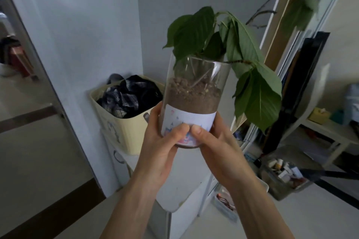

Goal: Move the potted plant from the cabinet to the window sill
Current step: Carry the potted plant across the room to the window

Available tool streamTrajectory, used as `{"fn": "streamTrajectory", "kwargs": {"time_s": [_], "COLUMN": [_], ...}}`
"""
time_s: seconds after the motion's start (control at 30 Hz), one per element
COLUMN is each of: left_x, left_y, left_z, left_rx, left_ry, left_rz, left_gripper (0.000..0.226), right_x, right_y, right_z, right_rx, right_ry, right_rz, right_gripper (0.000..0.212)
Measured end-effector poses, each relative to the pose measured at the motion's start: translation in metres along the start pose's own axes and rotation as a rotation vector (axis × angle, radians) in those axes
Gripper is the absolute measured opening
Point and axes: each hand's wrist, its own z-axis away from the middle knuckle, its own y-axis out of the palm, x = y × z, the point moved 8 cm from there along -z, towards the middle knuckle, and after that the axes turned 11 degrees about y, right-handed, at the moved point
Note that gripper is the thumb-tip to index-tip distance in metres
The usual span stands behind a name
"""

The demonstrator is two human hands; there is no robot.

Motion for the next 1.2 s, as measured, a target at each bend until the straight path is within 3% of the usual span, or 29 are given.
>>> {"fn": "streamTrajectory", "kwargs": {"time_s": [0.17, 0.43, 0.57, 0.63, 0.73, 0.87, 1.13, 1.2], "left_x": [-0.006, -0.002, 0.002, 0.006, 0.014, 0.033, 0.036, 0.034], "left_y": [0.034, 0.071, 0.085, 0.094, 0.108, 0.138, 0.234, 0.257], "left_z": [0.014, 0.027, 0.038, 0.044, 0.053, 0.077, 0.152, 0.177], "left_rx": [0.018, 0.069, 0.018, -0.018, -0.053, -0.050, -0.006, -0.001], "left_ry": [-0.013, -0.085, -0.153, -0.197, -0.258, -0.386, -0.636, -0.670], "left_rz": [0.100, 0.234, 0.296, 0.323, 0.352, 0.379, 0.487, 0.452], "left_gripper": [0.111, 0.110, 0.113, 0.110, 0.081, 0.085, 0.083, 0.085], "right_x": [0.024, 0.032, 0.032, 0.032, 0.035, 0.040, 0.052, 0.057], "right_y": [-0.004, -0.012, -0.021, -0.026, -0.034, -0.051, -0.101, -0.115], "right_z": [0.024, 0.052, 0.066, 0.074, 0.089, 0.122, 0.216, 0.247], "right_rx": [-0.081, -0.127, -0.197, -0.258, -0.365, -0.512, -0.833, -0.879], "right_ry": [-0.085, -0.142, -0.164, -0.186, -0.227, -0.283, -0.354, -0.373], "right_rz": [-0.027, -0.251, -0.325, -0.352, -0.398, -0.469, -0.610, -0.607], "right_gripper": [0.063, 0.063, 0.066, 0.070, 0.085, 0.091, 0.077, 0.063]}}
